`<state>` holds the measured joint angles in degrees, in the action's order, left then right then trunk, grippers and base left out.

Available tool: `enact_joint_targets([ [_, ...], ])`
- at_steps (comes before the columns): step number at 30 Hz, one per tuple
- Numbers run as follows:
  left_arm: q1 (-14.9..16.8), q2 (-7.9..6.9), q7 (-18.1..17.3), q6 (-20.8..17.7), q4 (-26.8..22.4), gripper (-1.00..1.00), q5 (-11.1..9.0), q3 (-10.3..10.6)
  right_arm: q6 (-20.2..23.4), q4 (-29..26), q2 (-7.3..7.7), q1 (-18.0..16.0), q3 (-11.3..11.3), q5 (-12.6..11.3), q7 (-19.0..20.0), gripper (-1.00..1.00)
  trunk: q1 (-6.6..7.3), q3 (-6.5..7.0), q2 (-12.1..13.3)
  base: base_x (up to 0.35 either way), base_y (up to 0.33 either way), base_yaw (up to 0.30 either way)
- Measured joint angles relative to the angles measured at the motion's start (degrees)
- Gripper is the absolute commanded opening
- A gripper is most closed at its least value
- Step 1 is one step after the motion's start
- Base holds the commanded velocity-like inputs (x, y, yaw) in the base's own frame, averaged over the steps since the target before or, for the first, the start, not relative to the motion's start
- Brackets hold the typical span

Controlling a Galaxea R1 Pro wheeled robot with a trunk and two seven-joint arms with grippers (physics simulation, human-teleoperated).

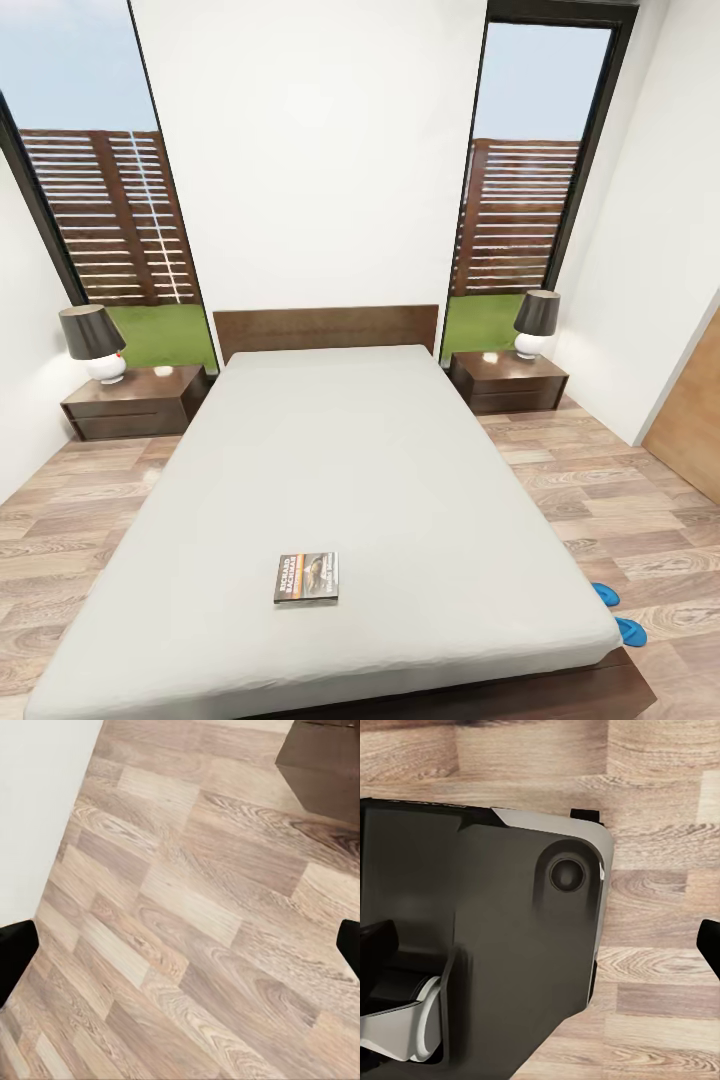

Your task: In the bedroom, move the book from the bed onto either nightstand, and place the two sandals side by side next to the bed.

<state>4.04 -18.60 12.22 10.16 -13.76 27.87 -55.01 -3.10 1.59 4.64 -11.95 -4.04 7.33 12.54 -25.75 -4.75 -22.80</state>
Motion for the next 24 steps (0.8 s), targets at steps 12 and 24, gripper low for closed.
enact_joint_targets([
  [12,0.30,-3.63,0.23,-0.10,-8.28,1.00,-0.87,0.03,0.00,0.00,0.03,0.00,-0.03,0.00,0.00,1.00,0.00,0.00,0.00,0.000,0.000,0.000],
  [24,1.85,-3.46,-1.09,-4.89,-29.84,1.00,-0.86,-0.20,0.00,0.00,0.00,0.00,0.00,0.00,0.00,1.00,0.00,0.00,0.00,0.000,0.000,0.000],
])
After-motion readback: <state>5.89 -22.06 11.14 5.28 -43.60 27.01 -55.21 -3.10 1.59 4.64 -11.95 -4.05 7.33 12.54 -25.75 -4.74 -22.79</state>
